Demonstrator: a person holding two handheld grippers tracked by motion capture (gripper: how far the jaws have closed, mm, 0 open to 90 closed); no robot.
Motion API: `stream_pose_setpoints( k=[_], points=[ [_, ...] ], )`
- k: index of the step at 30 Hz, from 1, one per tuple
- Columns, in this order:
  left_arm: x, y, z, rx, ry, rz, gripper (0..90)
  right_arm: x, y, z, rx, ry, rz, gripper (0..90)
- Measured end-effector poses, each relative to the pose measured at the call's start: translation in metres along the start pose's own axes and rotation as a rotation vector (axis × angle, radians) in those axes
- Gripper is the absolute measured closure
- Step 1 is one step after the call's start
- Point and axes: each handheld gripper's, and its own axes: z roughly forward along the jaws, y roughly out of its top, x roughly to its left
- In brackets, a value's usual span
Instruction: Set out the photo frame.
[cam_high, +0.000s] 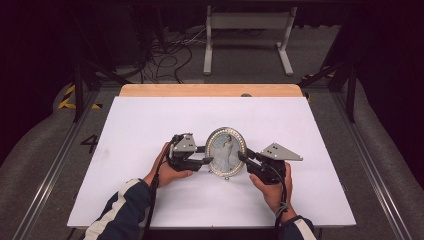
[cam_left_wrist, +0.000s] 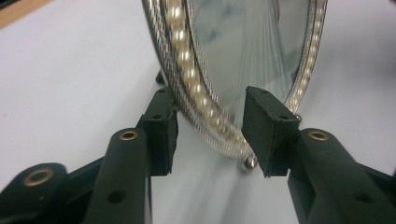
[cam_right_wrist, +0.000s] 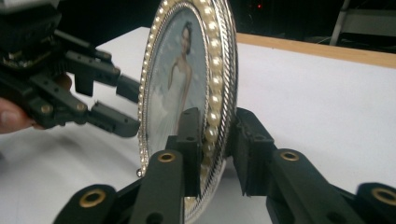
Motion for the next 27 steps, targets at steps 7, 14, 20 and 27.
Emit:
stream_pose_setpoints(
  k=[7, 14, 20, 27],
  points=[
    [0.003, 0.000, -0.003, -0.017, -0.001, -0.035, 65.0, 0.004, -0.003, 0.000, 0.003, -0.002, -0.013, 77.1],
    [-0.003, -0.003, -0.010, -0.005, 0.028, -0.029, 64.9, 0.002, -0.001, 0.009, 0.000, 0.013, 0.000, 75.4],
    [-0.008, -0.006, -0.012, -0.008, 0.050, -0.036, 64.6, 0.001, 0.002, 0.014, 0.007, 0.022, -0.014, 73.4],
    [-0.016, -0.008, -0.013, -0.021, 0.099, -0.032, 63.3, 0.002, 0.003, 0.017, 0.015, 0.021, -0.039, 71.0]
  ],
)
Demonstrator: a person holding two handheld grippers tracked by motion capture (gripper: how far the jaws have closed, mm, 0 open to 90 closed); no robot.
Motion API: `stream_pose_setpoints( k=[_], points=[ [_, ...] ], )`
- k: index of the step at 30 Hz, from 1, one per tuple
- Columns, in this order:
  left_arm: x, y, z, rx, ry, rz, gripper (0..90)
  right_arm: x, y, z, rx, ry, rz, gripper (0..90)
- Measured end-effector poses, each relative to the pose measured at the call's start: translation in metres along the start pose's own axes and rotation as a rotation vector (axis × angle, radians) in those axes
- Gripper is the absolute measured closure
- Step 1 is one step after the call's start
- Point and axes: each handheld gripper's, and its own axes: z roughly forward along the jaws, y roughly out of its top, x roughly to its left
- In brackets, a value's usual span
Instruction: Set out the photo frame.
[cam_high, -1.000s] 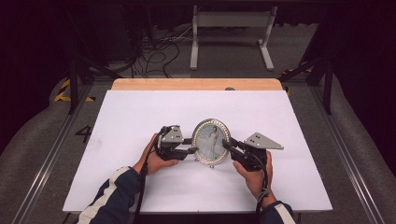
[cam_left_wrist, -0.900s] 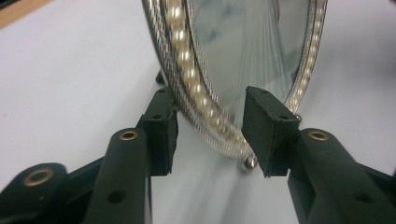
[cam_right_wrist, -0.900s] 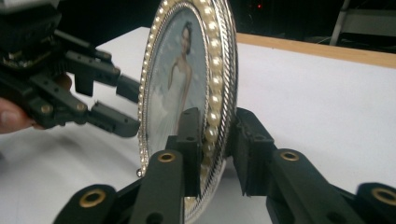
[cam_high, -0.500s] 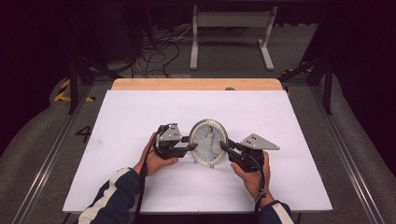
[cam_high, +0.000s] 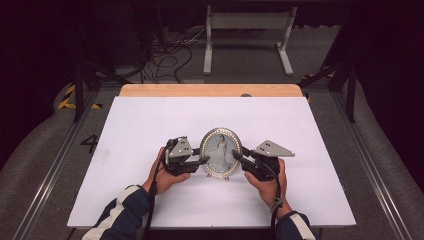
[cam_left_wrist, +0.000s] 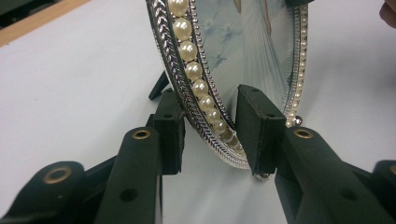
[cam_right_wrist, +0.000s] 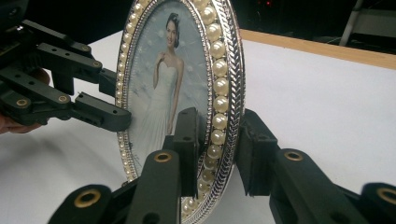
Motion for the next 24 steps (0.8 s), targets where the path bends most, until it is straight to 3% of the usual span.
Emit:
stream_pose_setpoints(
  k=[5, 7, 12, 17, 24],
  points=[
    [-0.0041, -0.0025, -0.0020, -0.009, 0.020, -0.013, 63.2, 0.0001, 0.0004, 0.0025, 0.006, 0.001, -0.008, 69.1],
    [-0.0058, -0.0030, -0.0029, -0.008, 0.026, -0.017, 63.2, 0.0009, -0.0007, 0.0052, 0.042, 0.011, -0.008, 67.1],
    [-0.0098, -0.0034, -0.0045, -0.012, 0.056, -0.003, 62.0, 0.0031, -0.0043, 0.0054, 0.065, 0.005, -0.011, 67.0],
    [-0.0085, -0.0053, -0.0065, -0.016, 0.044, 0.002, 62.4, 0.0050, -0.0078, 0.0080, 0.112, 0.003, -0.035, 65.2],
    [-0.0095, -0.0062, -0.0077, -0.009, 0.049, 0.004, 63.6, 0.0044, -0.0073, 0.0083, 0.115, 0.012, -0.026, 65.3]
  ],
)
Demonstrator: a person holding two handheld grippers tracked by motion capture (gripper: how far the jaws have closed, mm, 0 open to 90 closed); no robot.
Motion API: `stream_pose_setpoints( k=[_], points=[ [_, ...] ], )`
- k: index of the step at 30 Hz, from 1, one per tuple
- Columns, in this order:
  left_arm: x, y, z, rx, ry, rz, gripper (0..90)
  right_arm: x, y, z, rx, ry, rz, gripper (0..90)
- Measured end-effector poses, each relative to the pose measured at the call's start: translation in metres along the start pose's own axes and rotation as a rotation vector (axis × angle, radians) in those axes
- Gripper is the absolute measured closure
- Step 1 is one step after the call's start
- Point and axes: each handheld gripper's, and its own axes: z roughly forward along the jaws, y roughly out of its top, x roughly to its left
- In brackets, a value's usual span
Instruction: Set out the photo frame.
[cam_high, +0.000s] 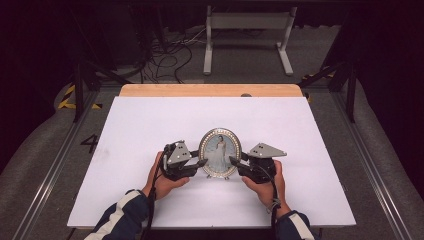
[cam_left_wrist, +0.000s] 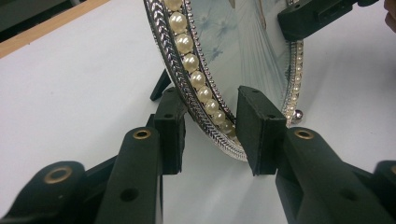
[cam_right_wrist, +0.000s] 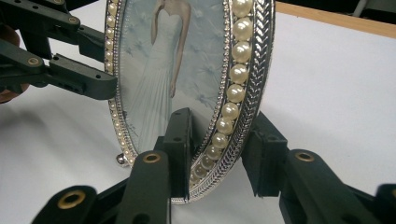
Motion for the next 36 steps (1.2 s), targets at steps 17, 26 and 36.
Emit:
stream_pose_setpoints(
  k=[17, 26, 36],
  points=[
    [0.0007, -0.0002, -0.0020, -0.002, -0.013, -0.008, 66.0, -0.0036, 0.0016, 0.0043, 0.007, 0.022, -0.005, 62.3],
    [-0.0006, 0.0002, -0.0034, 0.001, -0.011, -0.003, 66.2, -0.0056, 0.0022, 0.0065, 0.005, 0.030, -0.017, 60.6],
    [-0.0009, 0.0001, -0.0048, 0.003, -0.012, 0.000, 66.5, -0.0078, 0.0035, 0.0097, 0.004, 0.039, -0.035, 58.8]
  ],
)
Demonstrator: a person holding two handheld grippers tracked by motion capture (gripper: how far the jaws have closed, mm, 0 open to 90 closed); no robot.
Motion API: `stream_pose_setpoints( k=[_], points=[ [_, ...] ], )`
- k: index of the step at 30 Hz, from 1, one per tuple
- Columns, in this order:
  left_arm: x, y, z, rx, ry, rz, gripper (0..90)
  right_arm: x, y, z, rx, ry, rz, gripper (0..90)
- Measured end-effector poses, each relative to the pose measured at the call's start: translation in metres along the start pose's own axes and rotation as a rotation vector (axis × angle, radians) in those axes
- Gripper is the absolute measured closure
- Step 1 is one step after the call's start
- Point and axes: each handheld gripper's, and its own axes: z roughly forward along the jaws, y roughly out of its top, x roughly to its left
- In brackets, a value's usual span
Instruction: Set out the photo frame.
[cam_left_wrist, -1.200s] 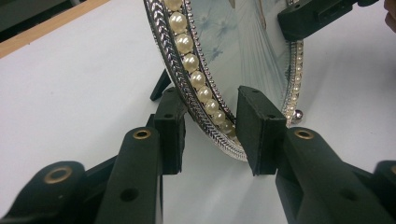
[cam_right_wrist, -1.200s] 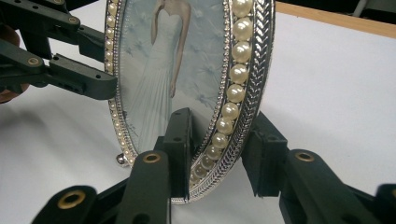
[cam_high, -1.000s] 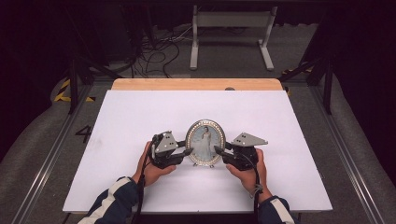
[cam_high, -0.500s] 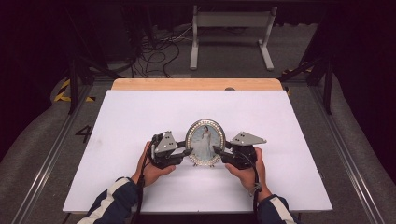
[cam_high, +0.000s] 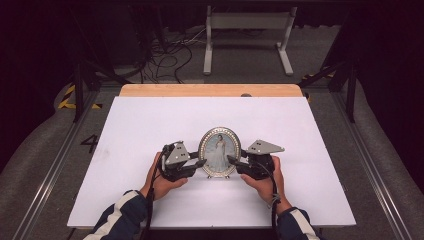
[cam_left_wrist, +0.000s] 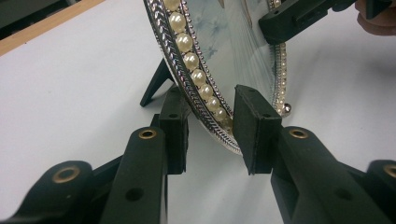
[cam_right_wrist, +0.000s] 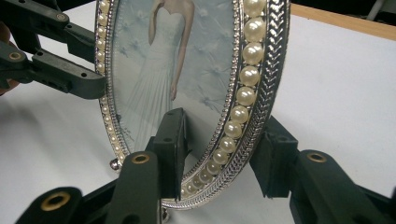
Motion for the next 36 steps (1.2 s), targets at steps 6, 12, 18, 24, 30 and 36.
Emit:
stream_pose_setpoints(
  k=[6, 12, 18, 24, 30, 36],
  points=[
    [0.001, 0.000, 0.000, 0.004, -0.001, 0.002, 66.7, 0.000, 0.001, 0.001, -0.003, -0.003, -0.015, 58.4],
    [0.001, 0.000, 0.000, 0.005, 0.001, 0.011, 66.4, 0.000, 0.001, 0.001, -0.002, -0.001, -0.019, 57.5],
    [0.001, 0.000, -0.004, 0.001, 0.005, 0.025, 65.1, 0.007, 0.001, 0.000, 0.032, -0.029, -0.095, 52.0],
    [0.002, -0.001, -0.007, 0.003, 0.017, 0.038, 62.4, 0.008, 0.002, -0.005, 0.030, -0.035, -0.113, 50.2],
    [0.003, -0.003, -0.013, 0.008, 0.022, 0.045, 59.0, 0.011, 0.001, -0.009, 0.039, -0.052, -0.142, 48.4],
    [0.001, -0.004, -0.016, 0.021, 0.031, 0.077, 54.6, 0.012, 0.002, -0.012, 0.041, -0.055, -0.160, 46.3]
  ],
)
